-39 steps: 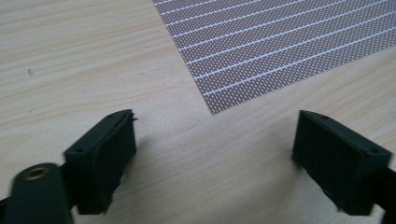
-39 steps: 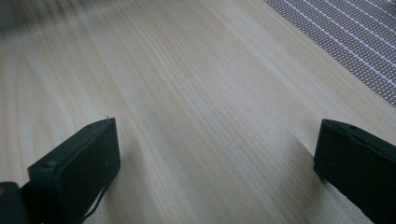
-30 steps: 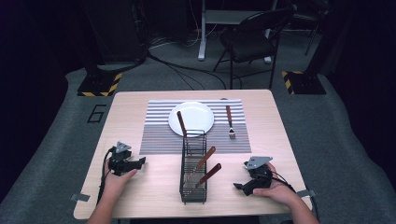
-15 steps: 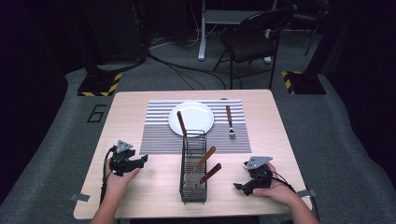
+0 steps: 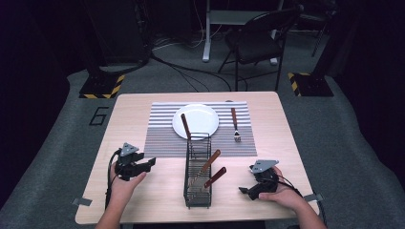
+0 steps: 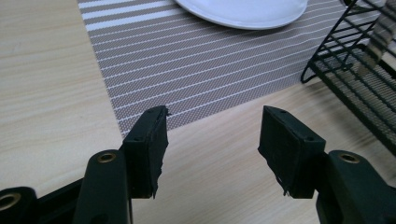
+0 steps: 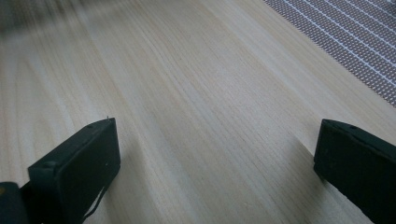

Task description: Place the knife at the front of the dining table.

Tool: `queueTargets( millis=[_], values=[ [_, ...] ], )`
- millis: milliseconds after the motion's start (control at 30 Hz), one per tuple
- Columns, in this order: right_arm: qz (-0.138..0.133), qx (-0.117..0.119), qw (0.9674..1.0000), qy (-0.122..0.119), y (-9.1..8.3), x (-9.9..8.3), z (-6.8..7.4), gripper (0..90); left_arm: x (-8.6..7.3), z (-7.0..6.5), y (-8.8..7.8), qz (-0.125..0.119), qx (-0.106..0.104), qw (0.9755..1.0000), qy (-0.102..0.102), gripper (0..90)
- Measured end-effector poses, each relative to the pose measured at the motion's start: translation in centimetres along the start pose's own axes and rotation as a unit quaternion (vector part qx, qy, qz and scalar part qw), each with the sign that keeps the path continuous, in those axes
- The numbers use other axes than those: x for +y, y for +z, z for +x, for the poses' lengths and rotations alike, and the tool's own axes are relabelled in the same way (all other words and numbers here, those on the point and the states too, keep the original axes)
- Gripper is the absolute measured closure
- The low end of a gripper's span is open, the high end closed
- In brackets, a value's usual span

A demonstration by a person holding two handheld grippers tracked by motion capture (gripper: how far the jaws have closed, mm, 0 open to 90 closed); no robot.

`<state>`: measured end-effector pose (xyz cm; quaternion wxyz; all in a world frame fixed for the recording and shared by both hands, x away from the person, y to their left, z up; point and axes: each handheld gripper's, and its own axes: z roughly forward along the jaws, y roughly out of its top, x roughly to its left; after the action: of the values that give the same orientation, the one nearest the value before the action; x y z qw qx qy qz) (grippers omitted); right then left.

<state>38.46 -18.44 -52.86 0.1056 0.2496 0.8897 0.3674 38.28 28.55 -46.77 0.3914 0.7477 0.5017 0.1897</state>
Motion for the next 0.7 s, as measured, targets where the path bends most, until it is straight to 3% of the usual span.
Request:
queueTargets(
  millis=[300, 700],
  values=[
    [0.000, 0.000, 1.0000, 0.000, 0.0, 0.0, 0.0, 0.0, 1.5, -1.9, -0.4, -0.007, -0.018, 0.9995, 0.026, 44.7],
    [0.000, 0.000, 1.0000, 0.000, 0.0, 0.0, 0.0, 0.0, 2.9, -2.8, -0.3, -0.012, -0.034, 0.9988, 0.035, 48.7]
  ],
)
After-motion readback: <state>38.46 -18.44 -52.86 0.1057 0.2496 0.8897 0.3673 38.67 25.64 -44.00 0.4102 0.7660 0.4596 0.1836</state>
